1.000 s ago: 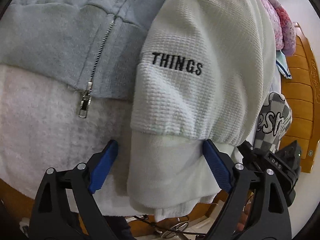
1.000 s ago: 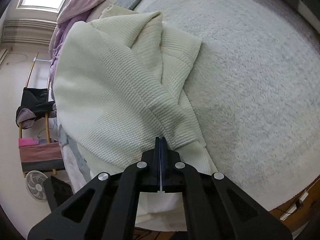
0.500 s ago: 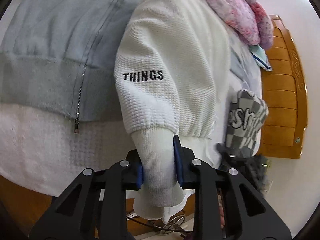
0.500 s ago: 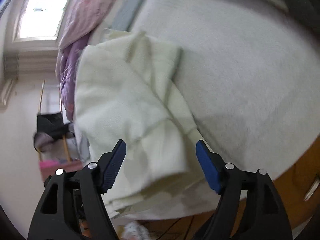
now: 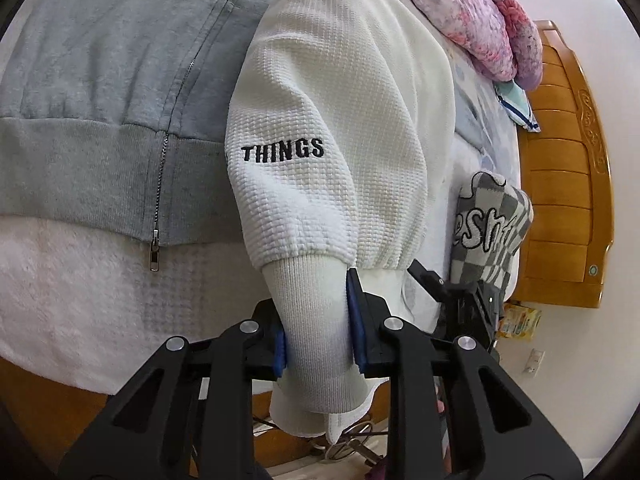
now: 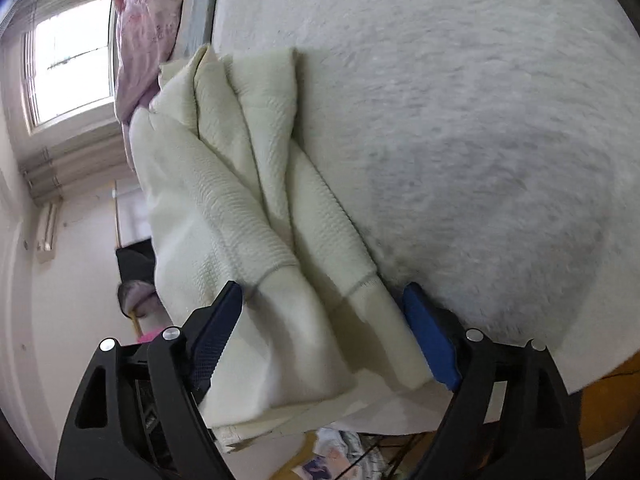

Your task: Fold large clothes

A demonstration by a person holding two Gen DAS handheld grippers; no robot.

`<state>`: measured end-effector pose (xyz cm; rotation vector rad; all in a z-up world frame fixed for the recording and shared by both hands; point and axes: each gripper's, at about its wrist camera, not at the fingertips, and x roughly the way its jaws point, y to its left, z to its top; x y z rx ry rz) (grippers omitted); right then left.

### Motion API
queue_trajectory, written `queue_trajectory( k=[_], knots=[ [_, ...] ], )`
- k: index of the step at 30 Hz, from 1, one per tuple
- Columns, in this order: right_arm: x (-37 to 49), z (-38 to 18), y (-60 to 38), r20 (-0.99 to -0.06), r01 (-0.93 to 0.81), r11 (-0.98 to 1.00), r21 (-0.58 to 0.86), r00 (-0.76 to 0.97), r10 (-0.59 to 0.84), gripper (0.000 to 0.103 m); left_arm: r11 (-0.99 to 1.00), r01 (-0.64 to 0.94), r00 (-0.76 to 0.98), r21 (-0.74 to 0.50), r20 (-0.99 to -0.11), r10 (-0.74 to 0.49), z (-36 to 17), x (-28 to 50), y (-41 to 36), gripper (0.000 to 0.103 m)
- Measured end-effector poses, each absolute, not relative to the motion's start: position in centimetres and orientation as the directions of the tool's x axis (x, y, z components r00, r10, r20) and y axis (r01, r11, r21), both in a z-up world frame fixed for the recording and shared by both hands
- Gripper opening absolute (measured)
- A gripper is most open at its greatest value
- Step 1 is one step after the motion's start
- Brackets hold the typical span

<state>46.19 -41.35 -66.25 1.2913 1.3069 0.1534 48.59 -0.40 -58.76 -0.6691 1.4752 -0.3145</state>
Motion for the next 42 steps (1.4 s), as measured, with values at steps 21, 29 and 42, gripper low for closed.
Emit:
queue_trajectory(
  k=[21,29,42],
  knots=[
    [49.8,-62.9,-38.8,-0.619,0.455,0.445,0.771,0.374,0.691,0.024,0.74,-0.317,0.051,-0.593,-0.79,-0.611,-63.1,48.4,0.9,0.049],
    [49.6,-61.1,-37.8,-0.7,0.451,0.542,0.709,0.352,0.622,0.022,0.771,-0.341,0.094,-0.537,-0.836,-0.541,-64.8,49.2,0.1,0.053],
    [50.3,-42.1,-35.2,-0.721,0.214,0.736,0.643,0.493,0.487,0.019,0.824,0.037,0.294,-0.565,-0.782,-0.55,-45.2,47.6,-1.8,0.022]
  ],
)
